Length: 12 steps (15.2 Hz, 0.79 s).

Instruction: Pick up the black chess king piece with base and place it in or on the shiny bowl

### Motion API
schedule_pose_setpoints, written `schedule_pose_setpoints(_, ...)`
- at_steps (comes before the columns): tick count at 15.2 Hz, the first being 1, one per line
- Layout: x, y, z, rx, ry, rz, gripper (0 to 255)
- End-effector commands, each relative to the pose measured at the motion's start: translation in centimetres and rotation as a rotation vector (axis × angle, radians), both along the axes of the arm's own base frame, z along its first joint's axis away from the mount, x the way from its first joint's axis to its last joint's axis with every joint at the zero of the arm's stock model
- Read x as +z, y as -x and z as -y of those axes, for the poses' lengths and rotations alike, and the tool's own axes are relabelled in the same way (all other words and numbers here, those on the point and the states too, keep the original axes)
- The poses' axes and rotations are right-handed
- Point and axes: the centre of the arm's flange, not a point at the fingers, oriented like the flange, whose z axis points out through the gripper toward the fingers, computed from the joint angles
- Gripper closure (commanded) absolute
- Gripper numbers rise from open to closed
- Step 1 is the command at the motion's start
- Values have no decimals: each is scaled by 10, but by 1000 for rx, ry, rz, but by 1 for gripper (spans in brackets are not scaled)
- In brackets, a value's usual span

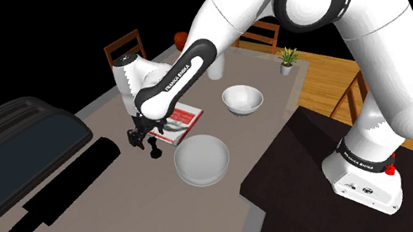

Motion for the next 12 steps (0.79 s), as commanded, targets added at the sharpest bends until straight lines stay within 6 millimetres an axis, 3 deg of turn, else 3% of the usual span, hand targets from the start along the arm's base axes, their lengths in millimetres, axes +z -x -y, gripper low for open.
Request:
schedule_pose_setpoints(1,0,0,0,0,0,0,0)
schedule_pose_setpoints(2,0,0,0,0,0,0,255)
schedule_pose_setpoints(12,5,0,0,0,0,0,255)
